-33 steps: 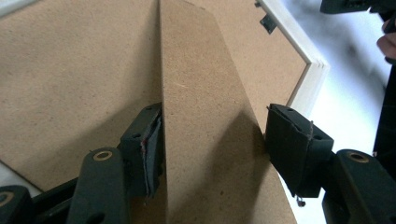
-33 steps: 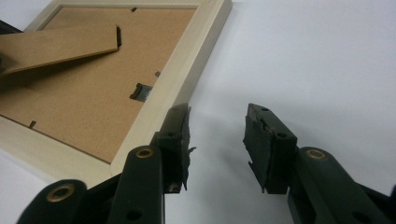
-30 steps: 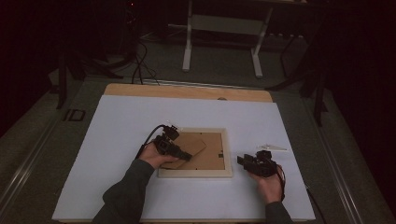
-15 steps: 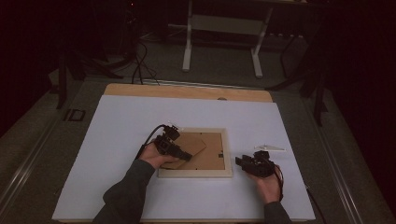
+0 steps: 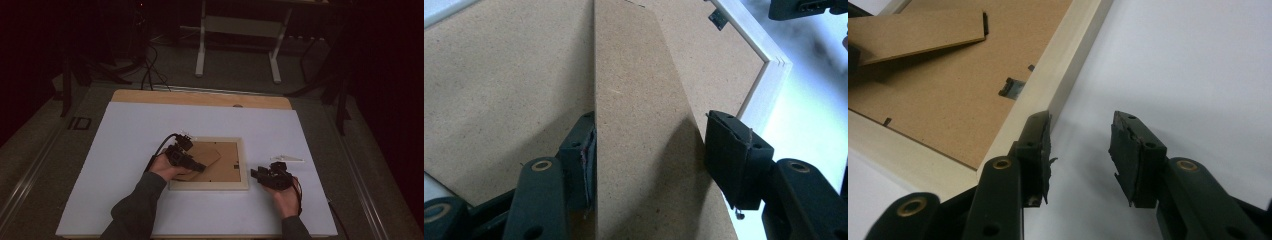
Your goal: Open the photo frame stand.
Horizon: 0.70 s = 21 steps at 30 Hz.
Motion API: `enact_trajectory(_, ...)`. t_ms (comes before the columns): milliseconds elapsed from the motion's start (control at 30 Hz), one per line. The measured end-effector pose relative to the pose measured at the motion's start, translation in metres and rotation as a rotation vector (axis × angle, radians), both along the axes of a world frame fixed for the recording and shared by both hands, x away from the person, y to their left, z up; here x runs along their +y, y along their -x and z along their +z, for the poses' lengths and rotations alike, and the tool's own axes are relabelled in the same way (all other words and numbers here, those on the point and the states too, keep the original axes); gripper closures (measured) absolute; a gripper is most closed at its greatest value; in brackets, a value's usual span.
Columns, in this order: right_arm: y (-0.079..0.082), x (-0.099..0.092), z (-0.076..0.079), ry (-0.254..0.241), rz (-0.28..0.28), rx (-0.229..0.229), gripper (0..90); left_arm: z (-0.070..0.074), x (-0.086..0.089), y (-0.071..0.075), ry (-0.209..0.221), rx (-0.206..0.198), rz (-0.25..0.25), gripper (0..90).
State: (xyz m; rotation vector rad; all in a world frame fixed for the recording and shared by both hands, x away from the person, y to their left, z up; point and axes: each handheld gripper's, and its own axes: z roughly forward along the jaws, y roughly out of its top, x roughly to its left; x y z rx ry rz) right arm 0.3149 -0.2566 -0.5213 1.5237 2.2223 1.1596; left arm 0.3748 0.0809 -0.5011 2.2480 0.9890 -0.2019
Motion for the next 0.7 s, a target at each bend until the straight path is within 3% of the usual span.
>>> enact_trajectory(433,-0.008,0.007,0.010,0.018,0.067,0.004,57.3,0.003,-0.003,0.003,-0.007,-0.053,0.016,43.7)
enact_trajectory(700,-0.024,0.011,0.015,0.022,0.115,0.030,54.3,0.008,-0.004,0.008,-0.023,-0.118,-0.001,43.8)
